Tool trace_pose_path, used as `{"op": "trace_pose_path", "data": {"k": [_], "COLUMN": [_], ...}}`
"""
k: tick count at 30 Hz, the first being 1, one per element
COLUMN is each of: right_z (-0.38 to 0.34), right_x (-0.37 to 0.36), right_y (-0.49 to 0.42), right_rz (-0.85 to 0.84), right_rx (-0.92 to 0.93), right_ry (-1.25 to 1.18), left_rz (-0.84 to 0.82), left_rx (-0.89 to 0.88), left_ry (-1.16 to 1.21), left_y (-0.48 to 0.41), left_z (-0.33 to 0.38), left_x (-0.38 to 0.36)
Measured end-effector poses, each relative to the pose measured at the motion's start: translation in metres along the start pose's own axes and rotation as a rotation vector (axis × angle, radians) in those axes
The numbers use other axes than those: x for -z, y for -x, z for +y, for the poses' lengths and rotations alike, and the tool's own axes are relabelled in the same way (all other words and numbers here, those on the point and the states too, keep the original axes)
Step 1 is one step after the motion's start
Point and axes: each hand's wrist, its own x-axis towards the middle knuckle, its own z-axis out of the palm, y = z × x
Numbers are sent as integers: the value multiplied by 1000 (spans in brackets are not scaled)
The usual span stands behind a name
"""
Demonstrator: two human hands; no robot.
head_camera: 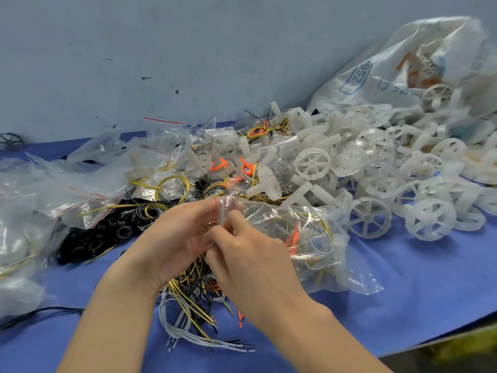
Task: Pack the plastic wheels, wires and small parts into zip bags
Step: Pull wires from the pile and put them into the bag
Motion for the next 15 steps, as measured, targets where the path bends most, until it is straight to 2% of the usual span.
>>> {"op": "trace_pose_path", "data": {"k": [7,11,15], "right_z": [4,6,14], "right_x": [2,5,6], "right_y": [-2,-4,-7], "right_rz": [-21,-21,-19], "right_rx": [-17,-32,-50], "right_ry": [-19,-38,-17], "left_rz": [18,-78,-70], "left_rx": [65,59,47], "left_ry": [19,72,97], "left_y": [14,19,19], "left_z": [17,22,21], "left_x": [-17,-21,-22]}}
